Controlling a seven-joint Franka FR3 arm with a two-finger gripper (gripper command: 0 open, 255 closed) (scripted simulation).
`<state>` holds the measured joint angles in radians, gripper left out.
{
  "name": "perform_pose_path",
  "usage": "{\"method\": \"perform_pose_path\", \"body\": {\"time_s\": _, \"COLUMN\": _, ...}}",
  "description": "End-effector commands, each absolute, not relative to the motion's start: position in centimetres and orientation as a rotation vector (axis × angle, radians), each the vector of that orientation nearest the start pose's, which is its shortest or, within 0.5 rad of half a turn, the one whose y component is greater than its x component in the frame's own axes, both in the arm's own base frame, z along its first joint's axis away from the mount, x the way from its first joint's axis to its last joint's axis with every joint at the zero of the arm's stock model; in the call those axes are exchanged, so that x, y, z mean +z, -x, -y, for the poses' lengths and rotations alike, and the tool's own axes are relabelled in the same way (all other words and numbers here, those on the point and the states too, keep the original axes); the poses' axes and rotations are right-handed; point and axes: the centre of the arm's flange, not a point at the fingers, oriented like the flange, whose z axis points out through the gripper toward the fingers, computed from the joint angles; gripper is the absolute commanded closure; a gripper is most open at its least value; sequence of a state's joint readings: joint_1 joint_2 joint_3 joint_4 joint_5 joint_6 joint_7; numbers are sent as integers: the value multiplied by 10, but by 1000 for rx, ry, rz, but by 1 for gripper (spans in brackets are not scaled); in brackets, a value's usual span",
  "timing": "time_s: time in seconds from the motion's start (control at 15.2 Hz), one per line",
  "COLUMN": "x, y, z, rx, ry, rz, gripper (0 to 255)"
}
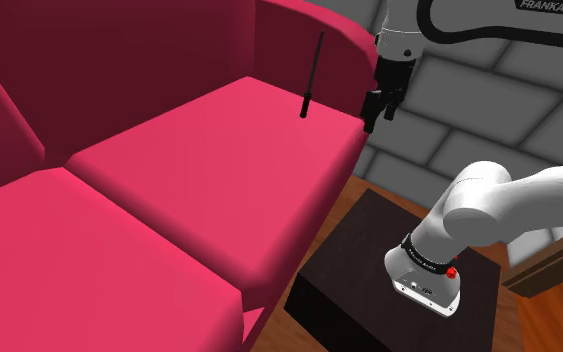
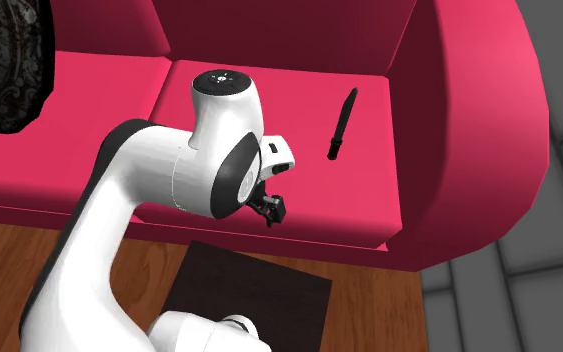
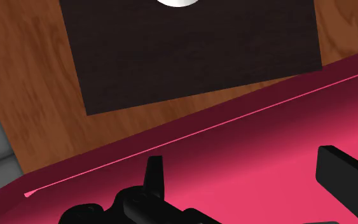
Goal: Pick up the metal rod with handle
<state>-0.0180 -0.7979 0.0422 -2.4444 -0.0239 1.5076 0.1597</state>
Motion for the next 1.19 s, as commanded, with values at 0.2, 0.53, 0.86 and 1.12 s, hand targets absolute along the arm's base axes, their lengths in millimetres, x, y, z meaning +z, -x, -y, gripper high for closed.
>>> {"method": "perform_pose_path", "body": {"time_s": 0.2, "x": 536, "y": -316, "z": 9, "rx": 114, "ry": 3209, "rz": -224, "gripper": 0}}
{"method": "perform_pose_path", "body": {"time_s": 0.53, "x": 521, "y": -356, "z": 35, "rx": -57, "ry": 3232, "rz": -195, "gripper": 0}}
{"method": "perform_pose_path", "body": {"time_s": 0.86, "x": 511, "y": -398, "z": 61, "rx": -231, "ry": 3246, "rz": -166, "gripper": 0}}
{"method": "perform_pose_path", "body": {"time_s": 1.12, "x": 506, "y": -433, "z": 81, "rx": -370, "ry": 3249, "rz": -142, "gripper": 0}}
